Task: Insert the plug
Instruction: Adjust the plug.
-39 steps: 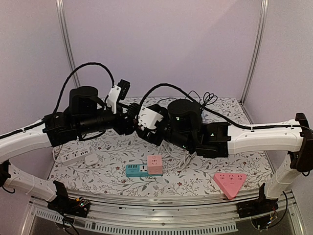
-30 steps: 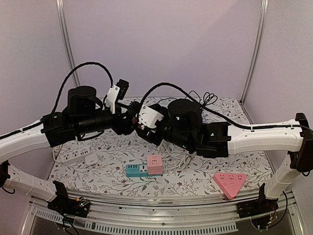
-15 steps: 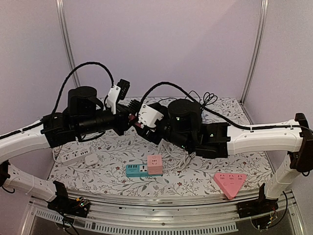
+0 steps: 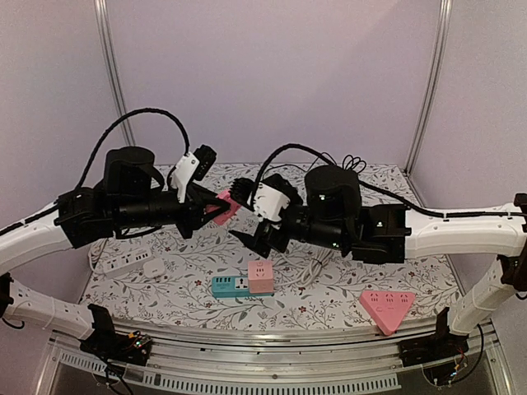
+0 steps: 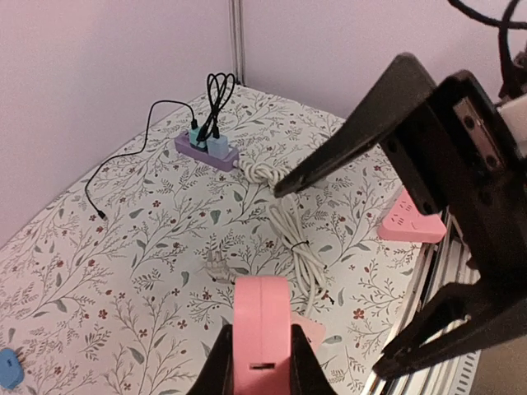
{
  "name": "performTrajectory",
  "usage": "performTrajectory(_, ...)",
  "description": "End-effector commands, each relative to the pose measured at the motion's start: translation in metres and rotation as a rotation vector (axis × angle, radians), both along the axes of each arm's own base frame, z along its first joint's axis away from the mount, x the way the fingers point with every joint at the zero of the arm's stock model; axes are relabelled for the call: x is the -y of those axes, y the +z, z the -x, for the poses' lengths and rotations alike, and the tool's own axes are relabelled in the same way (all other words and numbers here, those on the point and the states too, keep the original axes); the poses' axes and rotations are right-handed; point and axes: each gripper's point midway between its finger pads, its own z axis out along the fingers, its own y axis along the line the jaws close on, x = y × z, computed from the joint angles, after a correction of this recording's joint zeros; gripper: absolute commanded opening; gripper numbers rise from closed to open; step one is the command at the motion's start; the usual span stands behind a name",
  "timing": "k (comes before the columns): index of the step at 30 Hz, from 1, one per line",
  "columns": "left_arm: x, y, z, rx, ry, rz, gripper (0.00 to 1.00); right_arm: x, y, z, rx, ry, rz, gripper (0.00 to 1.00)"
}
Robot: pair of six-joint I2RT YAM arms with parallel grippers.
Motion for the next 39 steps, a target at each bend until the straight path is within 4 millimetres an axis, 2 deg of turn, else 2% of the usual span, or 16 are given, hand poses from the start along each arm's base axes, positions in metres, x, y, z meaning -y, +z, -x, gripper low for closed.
performTrajectory(1, -0.004, 0.002, 0.035, 0.046, -0.212, -0.099, 0.00, 0.044, 0.035, 0.025, -0.216, 0.245, -0.137, 0.96)
performTrajectory(3, 0.000, 0.002, 0.050, 0.031, -0.305, -0.110, 0.00, 0.057, 0.039, 0.032, -0.308, 0.304, -0.155, 0.96)
performTrajectory(6, 0.009, -0.003, 0.060, -0.009, -0.384, -0.127, 0.00, 0.062, 0.038, 0.039, -0.361, 0.356, -0.130, 0.94)
performTrajectory(11, 0.025, -0.007, 0.066, -0.061, -0.457, -0.145, 0.00, 0.047, 0.020, 0.048, -0.438, 0.470, -0.091, 0.78)
performTrajectory(14, 0.028, -0.003, 0.068, -0.056, -0.470, -0.135, 0.00, 0.041, 0.014, 0.054, -0.463, 0.533, -0.072, 0.73)
performTrajectory(27, 0.035, -0.003, 0.075, -0.063, -0.511, -0.123, 0.00, 0.013, -0.006, 0.046, -0.545, 0.566, -0.039, 0.37)
performTrajectory(33, 0.035, -0.002, 0.076, -0.059, -0.516, -0.122, 0.00, 0.010, -0.012, 0.049, -0.572, 0.587, -0.028, 0.28)
performTrajectory(36, 0.036, -0.004, 0.077, -0.063, -0.519, -0.124, 0.00, 0.011, -0.013, 0.051, -0.576, 0.601, -0.023, 0.16)
performTrajectory(38, 0.036, -0.003, 0.077, -0.062, -0.524, -0.121, 0.00, 0.011, -0.014, 0.054, -0.580, 0.610, -0.016, 0.03)
performTrajectory(39, 0.036, -0.003, 0.077, -0.059, -0.523, -0.120, 0.00, 0.012, -0.015, 0.054, -0.581, 0.611, -0.013, 0.00)
